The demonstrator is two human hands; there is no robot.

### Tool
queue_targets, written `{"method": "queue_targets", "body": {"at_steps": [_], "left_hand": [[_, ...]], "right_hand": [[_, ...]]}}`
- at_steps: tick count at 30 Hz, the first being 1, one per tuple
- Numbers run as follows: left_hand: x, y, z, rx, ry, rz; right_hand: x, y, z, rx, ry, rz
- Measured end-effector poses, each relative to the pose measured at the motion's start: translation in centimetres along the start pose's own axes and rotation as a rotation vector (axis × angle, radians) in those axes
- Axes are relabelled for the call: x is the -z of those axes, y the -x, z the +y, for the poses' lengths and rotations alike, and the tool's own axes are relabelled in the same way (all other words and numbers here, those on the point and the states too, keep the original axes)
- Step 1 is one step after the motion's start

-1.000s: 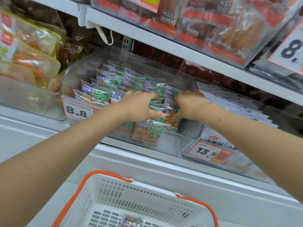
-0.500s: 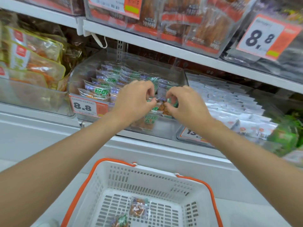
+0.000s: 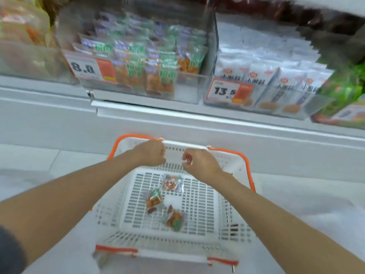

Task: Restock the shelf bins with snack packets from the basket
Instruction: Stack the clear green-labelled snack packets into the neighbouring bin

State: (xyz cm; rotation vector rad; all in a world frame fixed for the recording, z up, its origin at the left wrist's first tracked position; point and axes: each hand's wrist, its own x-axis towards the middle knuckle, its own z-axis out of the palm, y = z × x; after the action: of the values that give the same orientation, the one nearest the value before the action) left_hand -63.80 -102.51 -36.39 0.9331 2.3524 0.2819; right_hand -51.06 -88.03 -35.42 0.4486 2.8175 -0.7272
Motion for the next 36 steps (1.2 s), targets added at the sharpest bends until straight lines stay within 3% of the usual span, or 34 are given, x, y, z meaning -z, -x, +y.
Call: {"method": "queue_targets", "body": {"at_steps": [4, 14, 19, 21, 26, 31, 36], "left_hand": [[-6.3, -2.6, -2.7, 0.031, -0.103, -0.303], [-23.8, -5.2, -10.4, 0.278, -0.08, -0.33], [-23.0, -4.0, -9.0, 0.404, -0.087, -0.115], [-22.6, -4.0, -8.6, 0.423, -0.097, -0.133], [-21.4, -3.7, -6.5, 0.25, -0.052, -0.265], [-15.2, -4.3, -3.3, 0.151, 0.042, -0.235], [-5.5, -2.9, 0.2, 0.01, 0.117, -0.086]], "right_hand": [[-6.3, 0.8, 3.8, -0.187, -0.188, -0.153], [-14.1, 2.4, 8.1, -0.42, -0.314, -0.278], [-14.9, 2.1, 8.2, -0.448, -0.336, -0.287], [-15.0, 2.1, 8.1, -0.452, -0.337, -0.294], [-14.6, 2.3, 7.8, -0.444, -0.351, -0.301], [-11.6, 1.7, 6.5, -0.409, -0.368, -0.187], [-4.9, 0.3, 3.2, -0.302, -0.455, -0.005]]}}
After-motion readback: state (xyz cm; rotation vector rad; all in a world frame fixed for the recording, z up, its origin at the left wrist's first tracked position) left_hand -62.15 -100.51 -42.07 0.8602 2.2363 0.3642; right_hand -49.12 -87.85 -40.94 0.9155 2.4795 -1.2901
